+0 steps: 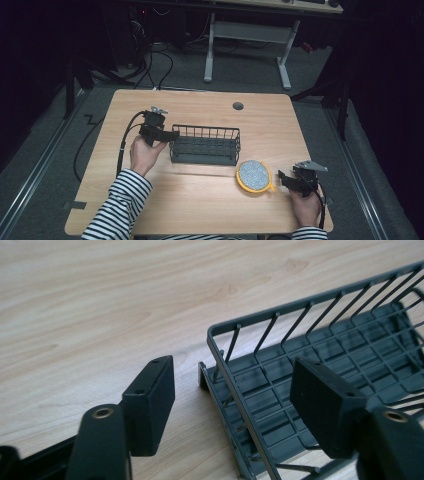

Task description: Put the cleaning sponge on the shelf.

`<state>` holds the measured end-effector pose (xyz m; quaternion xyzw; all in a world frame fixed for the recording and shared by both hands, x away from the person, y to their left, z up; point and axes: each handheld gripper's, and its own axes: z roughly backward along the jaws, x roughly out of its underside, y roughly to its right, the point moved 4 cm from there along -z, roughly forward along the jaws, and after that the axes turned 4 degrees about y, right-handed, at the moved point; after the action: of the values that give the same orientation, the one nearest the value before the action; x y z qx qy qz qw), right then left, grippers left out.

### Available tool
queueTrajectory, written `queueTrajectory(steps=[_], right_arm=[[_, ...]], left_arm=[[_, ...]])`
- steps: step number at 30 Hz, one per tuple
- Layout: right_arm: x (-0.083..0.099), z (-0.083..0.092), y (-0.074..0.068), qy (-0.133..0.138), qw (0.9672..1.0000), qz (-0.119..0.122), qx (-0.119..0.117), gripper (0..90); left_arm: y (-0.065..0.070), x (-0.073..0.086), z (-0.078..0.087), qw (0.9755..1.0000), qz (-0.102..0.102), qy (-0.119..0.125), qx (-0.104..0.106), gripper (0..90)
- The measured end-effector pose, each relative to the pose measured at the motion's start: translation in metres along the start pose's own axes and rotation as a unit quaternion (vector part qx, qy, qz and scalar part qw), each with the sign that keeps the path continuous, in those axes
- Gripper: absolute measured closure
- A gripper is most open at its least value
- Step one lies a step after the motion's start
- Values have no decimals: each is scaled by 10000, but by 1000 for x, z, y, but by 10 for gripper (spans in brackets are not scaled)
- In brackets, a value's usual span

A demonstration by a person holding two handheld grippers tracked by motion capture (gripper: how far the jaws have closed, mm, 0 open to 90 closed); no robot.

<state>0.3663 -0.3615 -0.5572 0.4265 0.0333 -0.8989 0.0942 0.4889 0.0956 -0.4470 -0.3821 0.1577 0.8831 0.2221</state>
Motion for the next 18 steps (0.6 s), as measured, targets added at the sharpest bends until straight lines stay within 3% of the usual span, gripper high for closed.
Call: queueTrajectory(steps=[5,6,9,14,15,18], right_arm=[[0,0,0,-2,10000,0,-12,352],[0,0,0,1,10000,8,-15,352],[0,-1,0,3,10000,42,-35,352],[0,-1,0,2,10000,40,-36,352],[0,0,0,3,10000,37,-32,355],[0,0,0,-8,10000,3,-3,366]], left_arm=[[-1,-2,21,9994,27,339,65,351],[-3,1,31,9985,132,523,131,353],[-8,8,42,9975,232,647,143,355],[-15,24,54,9969,315,705,115,355],[-19,33,59,9966,351,741,90,354],[-22,43,62,9971,357,662,100,360]])
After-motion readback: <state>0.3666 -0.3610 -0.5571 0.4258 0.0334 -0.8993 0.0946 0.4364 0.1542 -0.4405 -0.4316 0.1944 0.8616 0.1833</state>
